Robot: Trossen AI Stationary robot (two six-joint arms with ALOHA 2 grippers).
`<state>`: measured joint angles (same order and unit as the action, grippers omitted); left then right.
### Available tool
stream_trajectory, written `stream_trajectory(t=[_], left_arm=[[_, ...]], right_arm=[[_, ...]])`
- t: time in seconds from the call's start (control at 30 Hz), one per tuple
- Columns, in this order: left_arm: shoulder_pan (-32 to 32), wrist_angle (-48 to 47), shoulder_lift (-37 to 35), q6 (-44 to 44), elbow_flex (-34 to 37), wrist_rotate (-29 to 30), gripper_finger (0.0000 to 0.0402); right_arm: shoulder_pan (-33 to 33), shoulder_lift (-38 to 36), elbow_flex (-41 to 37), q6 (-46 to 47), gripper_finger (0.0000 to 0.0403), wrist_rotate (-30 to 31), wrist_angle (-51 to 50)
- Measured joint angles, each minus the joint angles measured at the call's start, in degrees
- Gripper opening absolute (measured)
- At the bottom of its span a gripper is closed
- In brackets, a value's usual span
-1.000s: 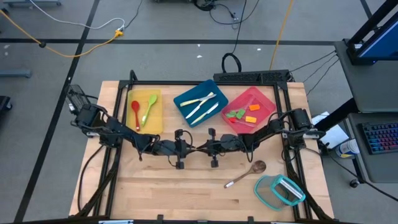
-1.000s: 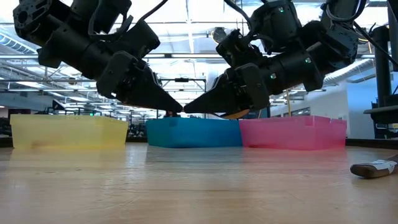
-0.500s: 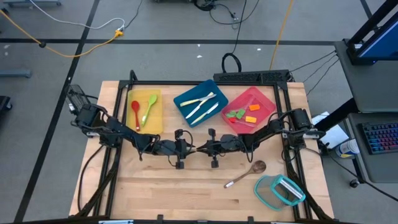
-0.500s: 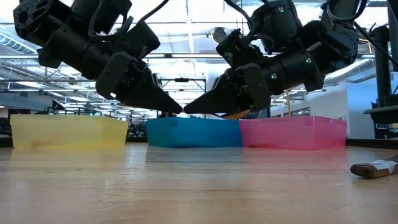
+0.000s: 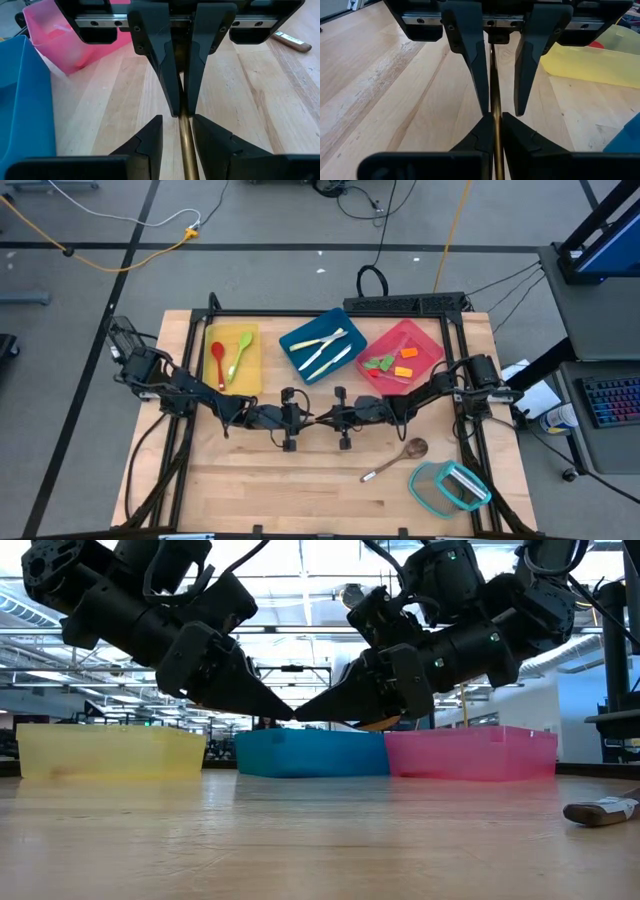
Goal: Pick & Place Kitchen Items
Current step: Put the gold spoon into the yellow bin
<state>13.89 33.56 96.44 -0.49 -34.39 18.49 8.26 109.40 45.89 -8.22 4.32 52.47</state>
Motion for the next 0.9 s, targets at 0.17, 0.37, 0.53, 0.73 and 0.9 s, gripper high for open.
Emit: stream_trajectory(t=[0.17,0.37,0.53,0.73,0.9], left_arm=[[0.0,0.1,0.0,0.0,0.0,0.0,0.0113],[0.0,0.2,0.0,-0.2,0.0,-0.5,0.0113],[0.6,0.2,-0.8,0.0,0.0,-1.7,0.0113],[0.9,-0.1,-4.3,0.1,0.1,1.6,0.0113],[0.9,-0.3,-6.5,-2.2,0.1,2.1,0.0113]], right_arm=[[0.0,-0.2,0.0,-0.1,0.0018,0.0,0.4],[0.0,-0.3,0.0,-0.2,0.0018,0.3,0.1],[-0.4,-0.5,0.2,-0.1,0.0018,0.1,-0.4],[-0.4,-0.7,0.5,-0.1,0.0018,0.4,0.6],[-0.4,-0.8,0.5,-0.1,0.0018,0.3,1.0]])
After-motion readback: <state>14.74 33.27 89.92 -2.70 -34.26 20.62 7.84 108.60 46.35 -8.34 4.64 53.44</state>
